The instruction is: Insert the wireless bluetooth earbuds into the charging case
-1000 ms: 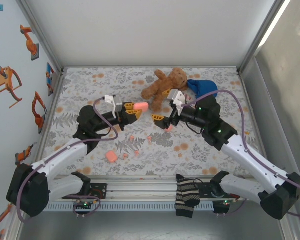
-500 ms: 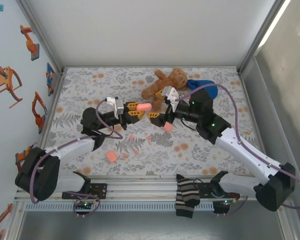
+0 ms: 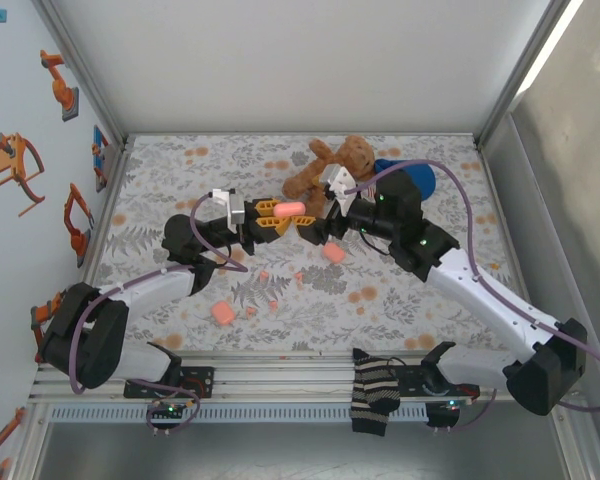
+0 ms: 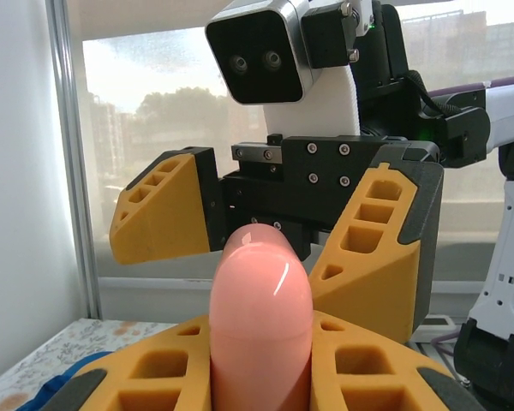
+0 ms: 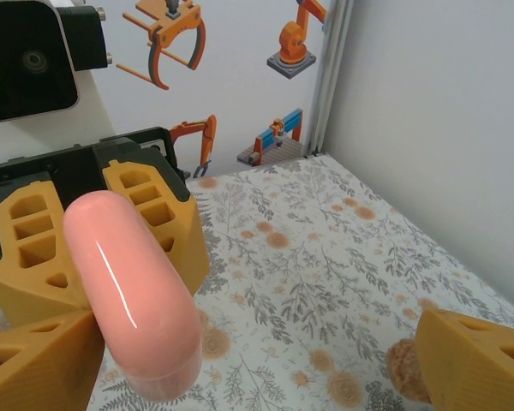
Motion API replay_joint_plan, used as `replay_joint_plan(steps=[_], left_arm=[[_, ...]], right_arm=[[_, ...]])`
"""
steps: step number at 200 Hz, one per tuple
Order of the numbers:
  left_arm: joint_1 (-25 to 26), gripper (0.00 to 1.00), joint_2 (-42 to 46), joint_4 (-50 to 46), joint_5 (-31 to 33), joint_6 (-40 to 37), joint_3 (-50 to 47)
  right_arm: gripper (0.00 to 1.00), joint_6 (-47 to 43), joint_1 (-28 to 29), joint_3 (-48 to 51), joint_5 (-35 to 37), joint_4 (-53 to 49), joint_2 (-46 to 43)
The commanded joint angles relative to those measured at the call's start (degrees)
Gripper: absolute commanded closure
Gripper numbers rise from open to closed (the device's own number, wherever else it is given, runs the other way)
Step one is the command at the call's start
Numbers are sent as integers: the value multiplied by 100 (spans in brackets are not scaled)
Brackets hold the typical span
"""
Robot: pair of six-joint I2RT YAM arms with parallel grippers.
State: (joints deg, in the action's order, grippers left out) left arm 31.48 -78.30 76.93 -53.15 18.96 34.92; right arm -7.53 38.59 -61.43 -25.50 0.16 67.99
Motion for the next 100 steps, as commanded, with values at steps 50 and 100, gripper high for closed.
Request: replay_joint_plan(steps=[50, 100], left_arm=[[31, 100, -5, 213, -284, 81, 112], [25, 100, 18, 164, -303, 60, 78]], right_arm=[[8, 11, -122, -464, 484, -140, 11], [8, 32, -167, -587, 546, -188, 38]])
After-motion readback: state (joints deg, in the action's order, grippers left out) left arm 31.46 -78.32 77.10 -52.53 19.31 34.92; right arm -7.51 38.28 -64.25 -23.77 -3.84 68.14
